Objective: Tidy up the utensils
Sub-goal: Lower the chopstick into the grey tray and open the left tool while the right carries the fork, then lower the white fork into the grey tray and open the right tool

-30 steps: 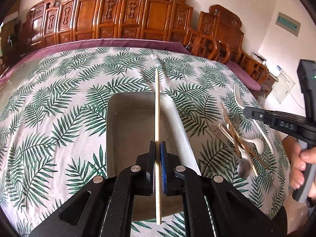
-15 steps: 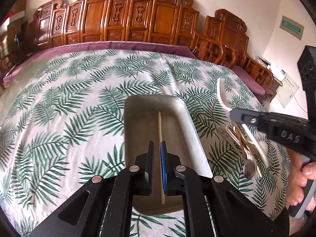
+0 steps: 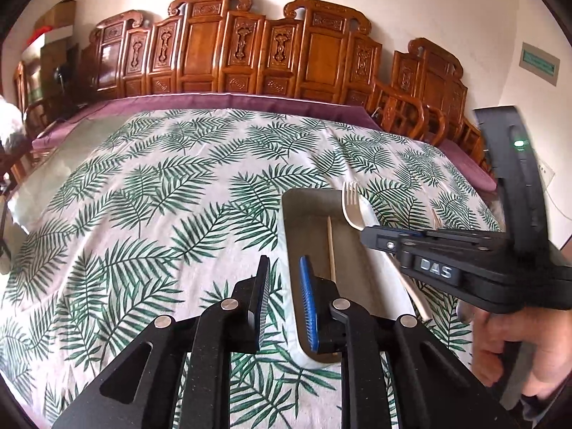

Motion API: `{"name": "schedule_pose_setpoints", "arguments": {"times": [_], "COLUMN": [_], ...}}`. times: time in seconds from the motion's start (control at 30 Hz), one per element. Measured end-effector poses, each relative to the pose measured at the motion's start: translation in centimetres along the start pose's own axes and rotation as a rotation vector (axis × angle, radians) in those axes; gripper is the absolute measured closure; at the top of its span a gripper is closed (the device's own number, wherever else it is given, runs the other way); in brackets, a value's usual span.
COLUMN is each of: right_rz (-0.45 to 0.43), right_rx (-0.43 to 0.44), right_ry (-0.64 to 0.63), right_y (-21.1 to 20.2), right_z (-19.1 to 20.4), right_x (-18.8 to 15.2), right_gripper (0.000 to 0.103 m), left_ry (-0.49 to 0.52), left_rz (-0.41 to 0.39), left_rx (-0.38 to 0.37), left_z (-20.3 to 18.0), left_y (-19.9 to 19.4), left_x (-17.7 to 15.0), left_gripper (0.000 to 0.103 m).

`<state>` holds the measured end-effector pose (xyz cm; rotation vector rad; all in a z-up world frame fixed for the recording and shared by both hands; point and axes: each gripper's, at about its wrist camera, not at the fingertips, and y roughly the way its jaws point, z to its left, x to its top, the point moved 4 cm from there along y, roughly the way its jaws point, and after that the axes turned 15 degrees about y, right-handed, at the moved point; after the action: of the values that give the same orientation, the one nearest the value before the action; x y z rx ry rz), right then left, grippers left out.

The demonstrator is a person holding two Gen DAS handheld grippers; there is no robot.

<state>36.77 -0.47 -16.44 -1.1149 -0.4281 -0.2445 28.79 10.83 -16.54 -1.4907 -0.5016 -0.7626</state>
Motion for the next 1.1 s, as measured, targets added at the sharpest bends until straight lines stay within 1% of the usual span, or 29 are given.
{"name": "schedule_pose_setpoints", "arguments": {"times": [0.13,0.23,0.4,0.5,0.63,0.73,0.8,0.83,0.97,1.1], "right_rz": [0.003,0.013,-0.002,-0.032,-0.081,-0.113,-0.135,-0.140,-0.159,-0.163], "right_rx": [-0.020,0.000,0.023,0.039,0.012,-0.024,-0.057,-0.076,-0.132,-0.146], "right_ry": [-0.003,0.002,0.002,-0.010,-0.034,-0.041,-0.048,-0.049,-0.042,-0.024], "right_y": [0.9,0.9,-0.5,-2.6,-6.1,-8.7,-10.4,-11.0,-12.9,-13.9], "right_z": [-0.2,-0.6,-1.4,-2.4,-5.1,-7.9,-10.2,-11.3,-15.3,-18.1], "right_x": [0.2,0.2,0.2,0.1,-0.7,-1.5,-2.3,-2.6,-3.9,-5.1], "right_gripper": [0.094,0.094,0.094,0.094,0.094,0.094,0.090,0.085,0.085,0.085], "left_ry": [-0.008,-0.008,0.002,0.020,0.049,0.073,0.087,0.092,0.123,0.157], "left_rz": [0.004,0.005,0.002,-0.002,-0.007,-0.012,-0.014,-0.013,-0.001,0.014], "left_rx": [-0.004,-0.010,-0.027,-0.043,-0.066,-0.086,-0.103,-0.111,-0.157,-0.177], "left_z": [0.1,-0.1,-1.4,-2.7,-4.7,-6.6,-7.9,-8.4,-11.2,-13.7], "left_y": [-0.1,-0.2,-0.3,-0.7,-1.1,-1.3,-1.3,-1.3,-0.8,-0.3], "left_x": [-0.4,-0.7,-0.7,-0.6,-0.6,-0.4,-0.2,-0.1,0.3,0.3], "left_gripper": [0.087,0.087,0.087,0.087,0.087,0.087,0.087,0.087,0.087,0.087]}}
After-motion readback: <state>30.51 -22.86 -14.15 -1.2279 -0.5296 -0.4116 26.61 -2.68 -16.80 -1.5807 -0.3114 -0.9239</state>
